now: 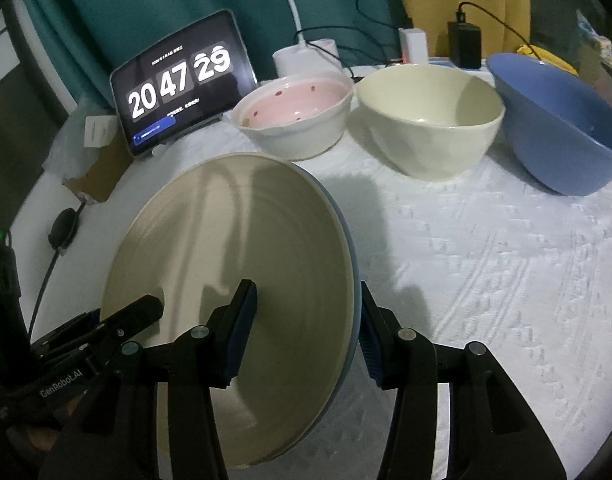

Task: Organize plates and bowls

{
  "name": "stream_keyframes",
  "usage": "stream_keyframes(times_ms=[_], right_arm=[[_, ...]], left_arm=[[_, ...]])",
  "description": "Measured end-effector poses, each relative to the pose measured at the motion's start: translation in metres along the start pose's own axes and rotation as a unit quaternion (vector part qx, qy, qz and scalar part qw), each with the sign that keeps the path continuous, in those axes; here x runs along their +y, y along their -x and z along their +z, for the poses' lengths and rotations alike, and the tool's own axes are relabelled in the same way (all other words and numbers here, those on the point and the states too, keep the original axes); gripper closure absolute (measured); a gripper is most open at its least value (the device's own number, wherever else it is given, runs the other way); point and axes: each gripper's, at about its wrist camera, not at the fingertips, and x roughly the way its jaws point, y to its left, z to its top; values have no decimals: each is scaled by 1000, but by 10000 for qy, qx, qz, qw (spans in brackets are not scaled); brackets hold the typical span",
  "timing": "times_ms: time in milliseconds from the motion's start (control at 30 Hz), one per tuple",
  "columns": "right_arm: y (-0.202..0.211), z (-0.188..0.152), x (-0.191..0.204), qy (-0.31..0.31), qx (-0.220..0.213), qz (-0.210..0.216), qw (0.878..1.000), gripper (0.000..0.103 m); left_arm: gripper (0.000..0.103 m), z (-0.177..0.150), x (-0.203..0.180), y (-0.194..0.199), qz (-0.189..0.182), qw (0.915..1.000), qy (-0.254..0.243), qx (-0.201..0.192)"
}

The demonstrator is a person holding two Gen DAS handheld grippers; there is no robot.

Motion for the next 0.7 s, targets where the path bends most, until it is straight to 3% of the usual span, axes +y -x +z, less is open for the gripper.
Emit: stream_keyframes(times_ms=[700], right_arm=[[-16,1,-2,-84,146,56,9998,50]], left_arm=[[49,3,-9,0,516,9982,-320,-31]])
